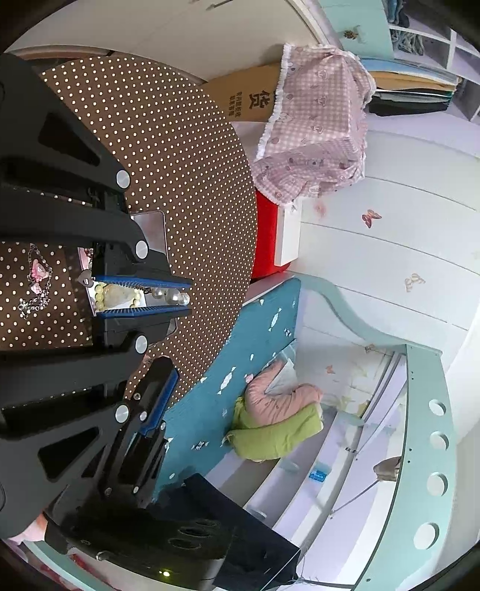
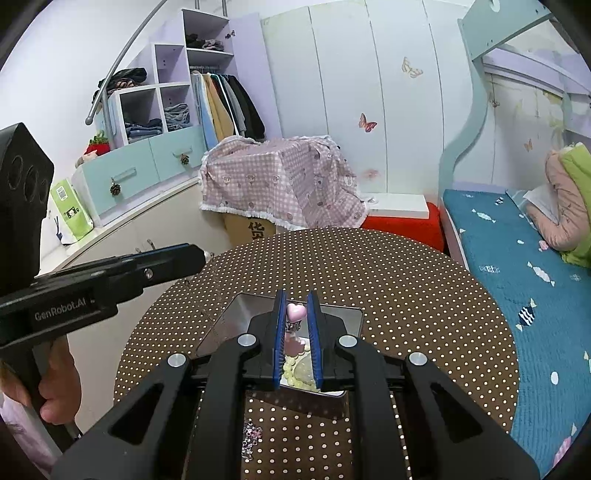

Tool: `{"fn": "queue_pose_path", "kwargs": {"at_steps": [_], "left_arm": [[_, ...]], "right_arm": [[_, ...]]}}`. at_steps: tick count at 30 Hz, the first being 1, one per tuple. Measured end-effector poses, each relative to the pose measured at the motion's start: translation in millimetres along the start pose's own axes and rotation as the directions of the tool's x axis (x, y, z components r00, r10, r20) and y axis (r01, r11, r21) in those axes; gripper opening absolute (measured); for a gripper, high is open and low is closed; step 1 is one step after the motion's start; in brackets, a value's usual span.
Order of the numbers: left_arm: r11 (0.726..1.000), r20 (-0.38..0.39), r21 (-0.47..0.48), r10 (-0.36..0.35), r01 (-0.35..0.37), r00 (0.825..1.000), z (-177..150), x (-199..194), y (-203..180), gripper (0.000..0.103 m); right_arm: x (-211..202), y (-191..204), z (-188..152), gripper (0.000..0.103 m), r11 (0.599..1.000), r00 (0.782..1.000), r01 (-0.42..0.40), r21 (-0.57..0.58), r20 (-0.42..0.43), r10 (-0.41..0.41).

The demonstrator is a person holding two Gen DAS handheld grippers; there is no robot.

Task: Organize jewelry
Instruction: 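Carry both charms over the tin and open both grippers, then withdraw both grippers from the tin toward the last charms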

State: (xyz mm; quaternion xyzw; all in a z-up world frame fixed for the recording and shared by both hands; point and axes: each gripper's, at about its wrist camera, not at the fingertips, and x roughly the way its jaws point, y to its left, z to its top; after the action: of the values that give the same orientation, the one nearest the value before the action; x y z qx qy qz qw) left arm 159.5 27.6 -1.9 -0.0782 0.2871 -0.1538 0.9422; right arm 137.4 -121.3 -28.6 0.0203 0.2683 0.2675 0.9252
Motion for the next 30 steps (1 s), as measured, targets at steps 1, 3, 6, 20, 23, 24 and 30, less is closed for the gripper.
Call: {"fn": "queue_pose_path", "kwargs": {"at_steps": [1, 3, 6, 20, 23, 24, 30], "left_arm": [[1.000, -0.005, -0.002, 0.002, -0.002, 1.000, 0.6, 2.3, 0.4, 0.010], [1.000, -0.017, -0.008, 0.012, -0.013, 1.000, -0.4, 8.2, 2.1, 0.010], [1.000, -0.032, -0.016, 0.014, -0.014, 0.999, -0.6, 15.9, 5.1, 0.011], [0.999, -0.098, -0.020, 0.045, -0.047, 0.994, -20.3, 31.9, 15.6, 0.031], [0.998, -0.110, -0.019, 0.053, -0.055, 0.993, -28.8, 27.7, 19.1, 0.031], [0.998, -0.113, -0.020, 0.056, -0.059, 0.992, -32.0, 25.5, 21.4, 0.031], [0.996, -0.143, -0.021, 0.079, -0.083, 0.987, -56.9, 9.9, 30.1, 0.031]], "right_arm": [[1.0, -0.6, -0.3, 0.011, 1.000, 1.000, -0.004, 0.000, -0.004, 0.004], [5.0, -2.4, -0.7, 0.011, 1.000, 1.000, -0.006, 0.004, -0.018, 0.006], [9.0, -5.1, -2.5, 0.011, 1.000, 0.999, -0.020, 0.012, -0.034, 0.020], [9.4, -16.0, -8.5, 0.025, 0.998, 0.998, 0.010, 0.056, -0.063, -0.006], [5.4, -12.4, -11.7, 0.025, 0.999, 0.998, -0.003, 0.054, -0.068, 0.006], [3.9, -9.7, -13.4, 0.025, 0.999, 0.997, -0.007, 0.049, -0.070, 0.011], [-0.3, 6.9, -29.2, 0.025, 0.997, 0.992, -0.061, 0.037, -0.110, 0.065]]}}
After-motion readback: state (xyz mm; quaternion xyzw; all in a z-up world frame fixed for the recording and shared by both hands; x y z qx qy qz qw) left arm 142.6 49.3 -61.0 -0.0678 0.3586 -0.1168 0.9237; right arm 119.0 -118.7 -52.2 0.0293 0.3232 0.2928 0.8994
